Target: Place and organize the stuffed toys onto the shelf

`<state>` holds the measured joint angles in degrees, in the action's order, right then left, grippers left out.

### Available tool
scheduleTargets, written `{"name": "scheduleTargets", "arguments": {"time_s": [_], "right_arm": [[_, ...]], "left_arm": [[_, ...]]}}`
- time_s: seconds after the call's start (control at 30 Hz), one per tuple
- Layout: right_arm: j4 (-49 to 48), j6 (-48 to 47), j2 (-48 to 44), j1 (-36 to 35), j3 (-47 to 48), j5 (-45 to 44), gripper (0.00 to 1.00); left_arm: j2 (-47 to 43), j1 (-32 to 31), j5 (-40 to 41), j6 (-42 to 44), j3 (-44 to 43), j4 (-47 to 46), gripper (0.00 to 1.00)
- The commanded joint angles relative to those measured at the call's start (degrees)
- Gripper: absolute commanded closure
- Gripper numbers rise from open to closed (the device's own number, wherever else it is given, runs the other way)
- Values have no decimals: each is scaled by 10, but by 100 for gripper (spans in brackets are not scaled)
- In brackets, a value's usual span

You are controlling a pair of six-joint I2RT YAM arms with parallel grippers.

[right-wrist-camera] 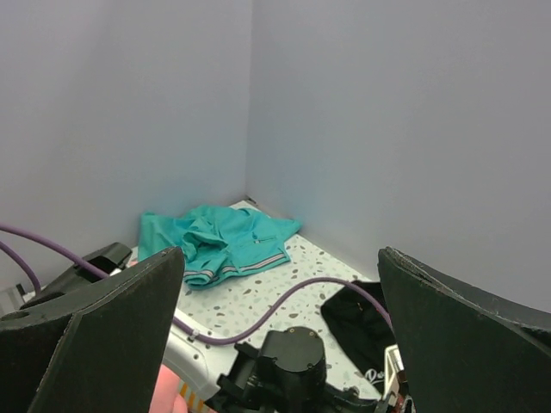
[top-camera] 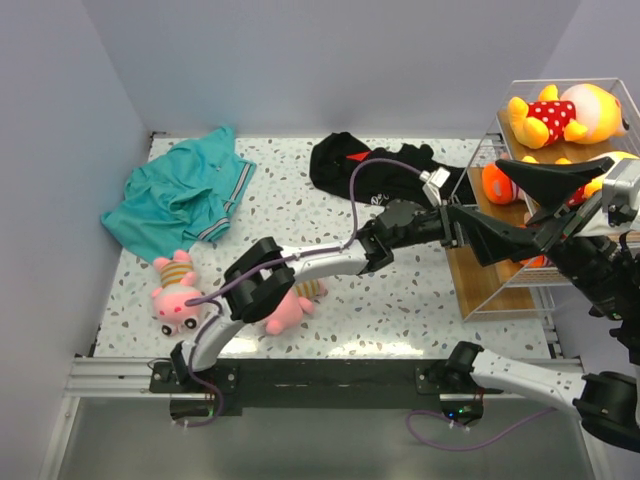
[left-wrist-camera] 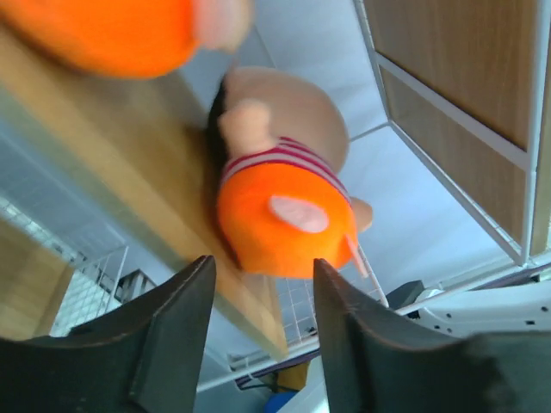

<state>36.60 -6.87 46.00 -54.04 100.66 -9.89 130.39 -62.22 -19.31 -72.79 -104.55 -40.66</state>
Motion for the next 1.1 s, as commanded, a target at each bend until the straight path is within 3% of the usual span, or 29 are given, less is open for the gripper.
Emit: {"name": "scheduleTargets", "arguments": {"time_s": [0.0, 0.23, 0.33, 0.47, 0.67, 0.83, 0.97, 1.07], "right_arm": [[-10, 12, -3, -1, 9, -1, 1], [6, 25, 13, 0, 12, -1, 1], [29, 29, 41, -1, 23, -7, 1], [45, 45, 68, 0, 23, -7, 1], [5, 54, 69, -1, -56, -17, 1], [-6, 92, 72, -1, -107, -9, 1], [-14, 138, 82, -1, -160, 22, 1], [-13, 170, 103, -1, -189, 28, 4]], "left_arm": [[-98, 27, 25, 41, 65, 1, 38], [-263, 95, 75, 117, 208, 102, 30], [-353, 124, 166, 167, 282, 239, 27], [-452, 145, 347, 197, 350, 464, 26], [-545, 151, 470, 181, 430, 642, 27], [-547, 151, 463, 232, 485, 685, 27], [-512, 150, 419, 280, 511, 686, 38], [-479, 141, 406, 297, 528, 675, 39]]}}
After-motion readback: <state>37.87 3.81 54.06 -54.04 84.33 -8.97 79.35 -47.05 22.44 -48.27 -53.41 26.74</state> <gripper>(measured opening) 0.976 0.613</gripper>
